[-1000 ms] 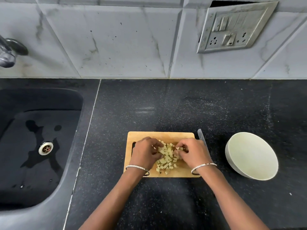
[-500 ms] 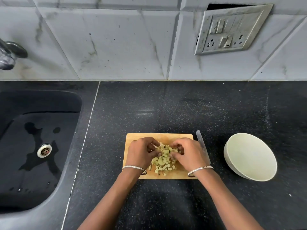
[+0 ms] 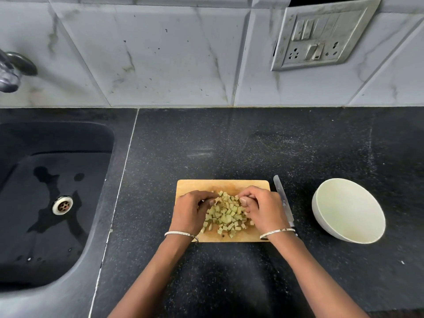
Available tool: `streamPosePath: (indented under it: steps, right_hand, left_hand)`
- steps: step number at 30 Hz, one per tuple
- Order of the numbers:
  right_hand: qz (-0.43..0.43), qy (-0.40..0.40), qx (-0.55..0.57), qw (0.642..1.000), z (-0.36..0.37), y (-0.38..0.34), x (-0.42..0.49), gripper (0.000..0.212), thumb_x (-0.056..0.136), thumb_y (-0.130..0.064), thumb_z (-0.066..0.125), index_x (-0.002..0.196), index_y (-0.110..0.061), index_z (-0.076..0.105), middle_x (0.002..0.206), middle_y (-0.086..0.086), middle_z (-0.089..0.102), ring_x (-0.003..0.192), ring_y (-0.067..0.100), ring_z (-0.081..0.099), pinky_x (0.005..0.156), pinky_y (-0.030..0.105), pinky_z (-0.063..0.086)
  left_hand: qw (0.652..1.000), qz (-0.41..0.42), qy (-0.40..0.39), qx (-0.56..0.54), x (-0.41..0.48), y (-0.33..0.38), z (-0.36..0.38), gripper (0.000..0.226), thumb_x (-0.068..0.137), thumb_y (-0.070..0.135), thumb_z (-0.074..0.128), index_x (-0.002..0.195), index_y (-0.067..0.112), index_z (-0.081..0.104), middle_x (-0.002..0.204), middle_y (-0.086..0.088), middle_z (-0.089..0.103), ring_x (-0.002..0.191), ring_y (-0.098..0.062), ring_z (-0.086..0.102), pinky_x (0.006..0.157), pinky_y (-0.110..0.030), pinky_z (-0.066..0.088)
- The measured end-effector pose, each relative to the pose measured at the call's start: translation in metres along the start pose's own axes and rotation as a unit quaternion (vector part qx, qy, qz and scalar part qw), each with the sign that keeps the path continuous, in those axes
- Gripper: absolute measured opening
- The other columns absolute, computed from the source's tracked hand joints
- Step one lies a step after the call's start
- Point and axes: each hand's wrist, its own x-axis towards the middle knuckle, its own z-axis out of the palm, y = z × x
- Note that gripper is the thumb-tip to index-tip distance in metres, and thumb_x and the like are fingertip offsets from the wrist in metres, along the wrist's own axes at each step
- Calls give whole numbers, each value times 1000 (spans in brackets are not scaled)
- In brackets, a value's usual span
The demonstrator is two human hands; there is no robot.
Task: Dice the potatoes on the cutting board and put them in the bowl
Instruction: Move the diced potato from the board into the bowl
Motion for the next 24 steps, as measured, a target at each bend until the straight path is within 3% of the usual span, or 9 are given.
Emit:
streamPosePath:
  steps: [3,7,11,16,18,21,24]
  right_hand:
    - [-1,-31,-10,999,-2,3,-2,21,89,-10,66,92,-29,73,84,-13,71,78,3,66,73,22,55]
    - [-16,-64,-30,997,-2,1,-6,28,87,-8,67,98,-33,71,101,-17,70,90,-1,63,82,18,51]
    - [-30,-61,-31,997,-6,0,-10,23,84,-18,73,103,-30,69,105,-19,66,91,-4,60,83,18,48]
    - [-59,18,-42,997,0,-3,-18,13,80,-14,77,89,-23,73,92,-13,69,81,2,64,77,29,56]
    - [-60,45,-53,996,1,-8,-20,6,80,-26,78,81,-23,72,82,-14,69,74,4,63,69,30,55]
    - [-43,16,-88,995,-1,-11,-19,19,81,-40,74,92,-25,73,96,-13,68,87,8,63,78,30,54]
    - [3,-73,-152,986,-9,-4,-15,63,71,-59,75,122,-25,60,119,-9,54,111,14,54,98,33,46]
  left_hand:
    - [997,-36,-4,-74,-3,-1,-3,17,84,12,71,94,25,76,86,15,74,80,5,66,73,-15,52]
    - [990,-69,-5,-124,-5,-2,-4,19,72,8,82,82,22,75,73,11,72,70,2,66,65,-9,49]
    - [987,-78,-24,-140,-6,-7,-5,32,65,5,86,89,24,75,81,11,73,71,-4,66,67,-13,52]
    - [981,-82,-6,-176,-5,-9,-10,25,73,3,80,90,20,74,76,6,74,74,-7,70,70,-24,58]
    - [982,-82,0,-169,-5,-8,-11,21,77,2,77,89,20,74,75,5,74,72,-7,70,70,-26,59]
    - [994,-66,26,-87,-2,-11,-13,21,84,7,68,89,27,74,79,11,72,72,-2,67,72,-21,56]
    - [996,-53,-23,67,-1,-16,-25,31,81,22,73,110,30,65,94,9,63,82,-8,61,80,-31,52]
